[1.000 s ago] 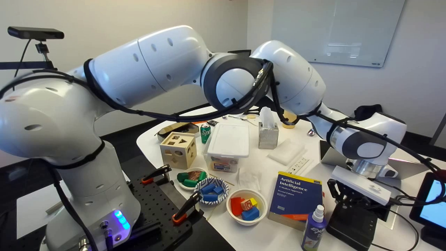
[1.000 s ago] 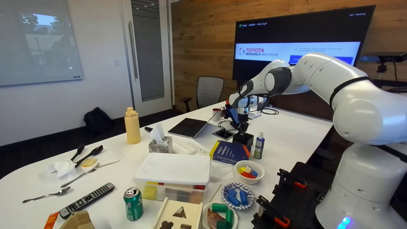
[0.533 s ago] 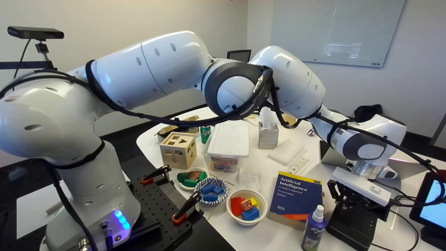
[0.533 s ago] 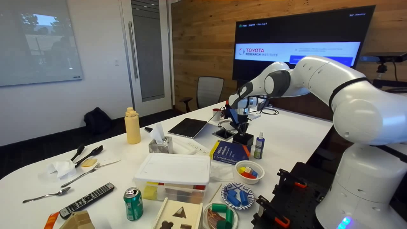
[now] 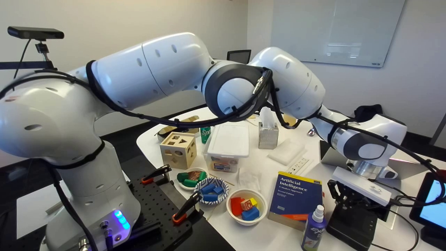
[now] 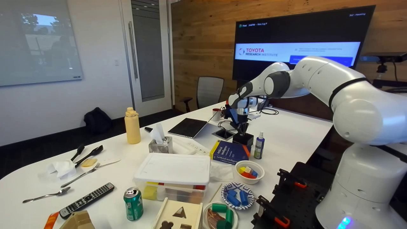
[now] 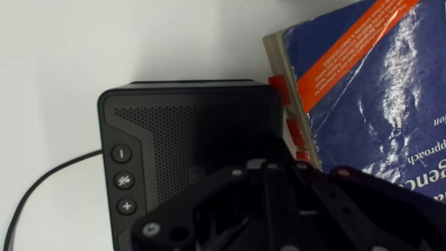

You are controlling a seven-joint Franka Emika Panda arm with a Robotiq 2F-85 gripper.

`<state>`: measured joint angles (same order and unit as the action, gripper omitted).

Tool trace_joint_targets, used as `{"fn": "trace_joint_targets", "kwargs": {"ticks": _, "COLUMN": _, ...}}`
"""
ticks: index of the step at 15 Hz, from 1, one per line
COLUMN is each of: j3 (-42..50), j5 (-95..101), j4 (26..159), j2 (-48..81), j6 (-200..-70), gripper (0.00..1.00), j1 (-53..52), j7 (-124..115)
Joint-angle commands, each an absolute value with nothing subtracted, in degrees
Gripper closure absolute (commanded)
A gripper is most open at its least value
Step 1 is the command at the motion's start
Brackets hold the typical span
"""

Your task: Press the top of the black object

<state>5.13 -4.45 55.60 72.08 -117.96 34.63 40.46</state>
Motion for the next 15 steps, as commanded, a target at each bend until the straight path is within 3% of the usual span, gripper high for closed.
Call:
{"fn": "trace_joint_targets", "kwargs": {"ticks": 1, "j3": 5.6, "j5": -3.9, "j4": 55.5, "j2": 71.2, "j6": -118.0, "gripper": 1.0, "j1": 33.8, "j7": 39.8}}
{"fn": "trace_joint_targets", "kwargs": {"ticks": 5, "j3": 6.3, "j5": -3.7, "j4": 58.1, "j2": 67.6, "j6": -118.7, "gripper": 1.0, "j1": 32.5, "j7": 37.6}}
{"fn": "trace_joint_targets", "kwargs": {"ticks": 6, "j3": 6.5, "j5": -3.7, "j4": 58.8, "j2": 66.6, "j6": -118.6, "gripper": 0.74, "j1": 32.1, "j7": 37.4}}
{"fn": "trace_joint_targets", "kwargs": {"ticks": 8, "j3": 6.5, "j5": -3.7, "j4": 60.2, "j2": 64.5, "j6": -117.9, "gripper": 0.68, "j1": 31.4, "j7": 37.5}}
{"fn": "trace_joint_targets", "kwargs": {"ticks": 15, "j3": 6.7, "j5": -3.8, "j4": 70.2, "j2": 56.5, "j6": -119.6, "gripper": 0.16, "j1": 28.5, "j7": 36.5}}
